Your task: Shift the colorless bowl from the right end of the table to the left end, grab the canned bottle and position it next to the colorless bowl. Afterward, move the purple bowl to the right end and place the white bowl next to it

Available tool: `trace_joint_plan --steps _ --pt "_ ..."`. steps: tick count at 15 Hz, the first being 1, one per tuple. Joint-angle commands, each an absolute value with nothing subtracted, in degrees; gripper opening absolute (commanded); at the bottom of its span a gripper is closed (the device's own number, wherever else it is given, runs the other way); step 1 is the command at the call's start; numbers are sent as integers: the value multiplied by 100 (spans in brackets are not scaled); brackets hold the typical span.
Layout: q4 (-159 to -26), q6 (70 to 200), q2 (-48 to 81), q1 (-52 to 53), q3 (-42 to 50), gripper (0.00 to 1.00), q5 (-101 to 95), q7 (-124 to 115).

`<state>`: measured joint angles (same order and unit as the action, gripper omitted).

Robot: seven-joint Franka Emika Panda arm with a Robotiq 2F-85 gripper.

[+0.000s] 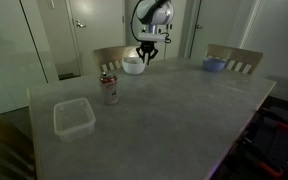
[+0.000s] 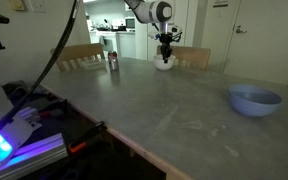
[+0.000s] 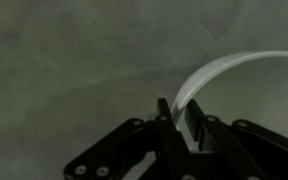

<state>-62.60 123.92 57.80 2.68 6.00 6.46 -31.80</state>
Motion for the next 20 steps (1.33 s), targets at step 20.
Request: trace_joint_plan --steps 20 --pt "-6502 12645 5540 -740 930 2 768 -3140"
